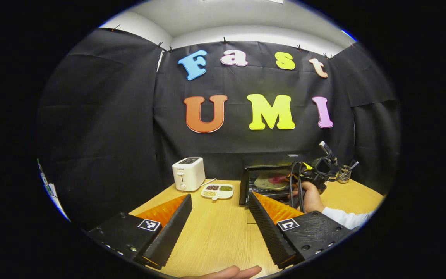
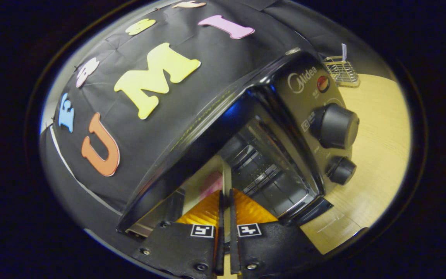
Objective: Open the electric oven with the left hand, put the food in, and close the electric oven.
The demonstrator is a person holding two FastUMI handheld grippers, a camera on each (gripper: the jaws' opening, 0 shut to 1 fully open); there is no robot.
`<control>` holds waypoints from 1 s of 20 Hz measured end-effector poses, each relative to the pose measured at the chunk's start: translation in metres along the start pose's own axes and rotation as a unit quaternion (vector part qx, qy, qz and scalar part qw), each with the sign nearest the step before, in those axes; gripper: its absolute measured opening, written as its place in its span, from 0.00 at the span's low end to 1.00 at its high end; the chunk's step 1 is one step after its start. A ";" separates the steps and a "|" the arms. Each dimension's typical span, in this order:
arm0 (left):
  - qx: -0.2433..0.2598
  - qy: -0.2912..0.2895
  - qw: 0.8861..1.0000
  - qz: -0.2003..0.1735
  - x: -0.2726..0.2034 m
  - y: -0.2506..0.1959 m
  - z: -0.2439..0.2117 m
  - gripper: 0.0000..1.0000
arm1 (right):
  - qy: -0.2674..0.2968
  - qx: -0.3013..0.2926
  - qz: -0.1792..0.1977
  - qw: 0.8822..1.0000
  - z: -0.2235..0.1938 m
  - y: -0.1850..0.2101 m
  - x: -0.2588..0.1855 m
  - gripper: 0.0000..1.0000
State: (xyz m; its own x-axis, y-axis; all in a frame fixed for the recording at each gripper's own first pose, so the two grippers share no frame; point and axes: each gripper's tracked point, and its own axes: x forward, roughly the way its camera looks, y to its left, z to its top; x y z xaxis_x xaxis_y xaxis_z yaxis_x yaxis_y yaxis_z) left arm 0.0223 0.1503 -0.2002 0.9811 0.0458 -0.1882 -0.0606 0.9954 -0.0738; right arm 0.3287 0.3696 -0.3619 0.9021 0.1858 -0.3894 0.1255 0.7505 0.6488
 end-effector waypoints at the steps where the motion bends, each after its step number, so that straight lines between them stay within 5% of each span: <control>1: -0.004 0.004 1.000 -0.005 0.001 -0.004 -0.002 0.94 | -0.007 -0.015 -0.005 1.000 0.000 -0.004 0.000 0.07; 7: -0.005 0.008 1.000 -0.005 0.000 -0.007 -0.002 0.94 | -0.023 -0.108 0.015 0.994 -0.007 -0.003 -0.026 0.37; 8: -0.006 0.009 1.000 -0.004 -0.001 -0.007 -0.001 0.85 | -0.022 -0.112 0.017 0.993 -0.008 -0.004 -0.032 0.36; 10: -0.007 0.013 1.000 0.000 -0.003 -0.007 -0.002 0.85 | -0.019 -0.122 0.019 0.992 -0.009 -0.005 -0.044 0.40; 12: -0.006 0.016 1.000 0.005 -0.005 -0.006 -0.002 0.94 | -0.017 -0.126 0.032 0.991 -0.011 -0.005 -0.058 0.41; 13: -0.004 0.016 1.000 0.007 -0.007 -0.007 0.000 0.84 | -0.016 -0.129 0.037 0.991 -0.011 -0.006 -0.065 0.42; 15: -0.001 0.016 1.000 0.007 -0.011 -0.010 0.002 0.84 | -0.012 -0.142 0.031 0.989 -0.012 -0.017 -0.075 0.51; 16: 0.001 0.016 1.000 0.006 -0.012 -0.012 0.003 0.94 | -0.006 -0.146 0.031 0.989 -0.013 -0.021 -0.082 0.55; 20: 0.004 0.018 1.000 0.001 -0.014 -0.020 0.001 0.94 | 0.005 -0.177 0.051 0.983 -0.020 -0.035 -0.113 0.70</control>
State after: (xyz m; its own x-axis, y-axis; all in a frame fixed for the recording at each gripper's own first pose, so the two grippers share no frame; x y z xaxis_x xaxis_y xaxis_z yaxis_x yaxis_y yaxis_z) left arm 0.0101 0.1301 -0.1947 0.9737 0.0439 -0.2237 -0.0600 0.9960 -0.0657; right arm 0.2142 0.3349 -0.3532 0.8981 0.2768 -0.3418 -0.1188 0.9009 0.4176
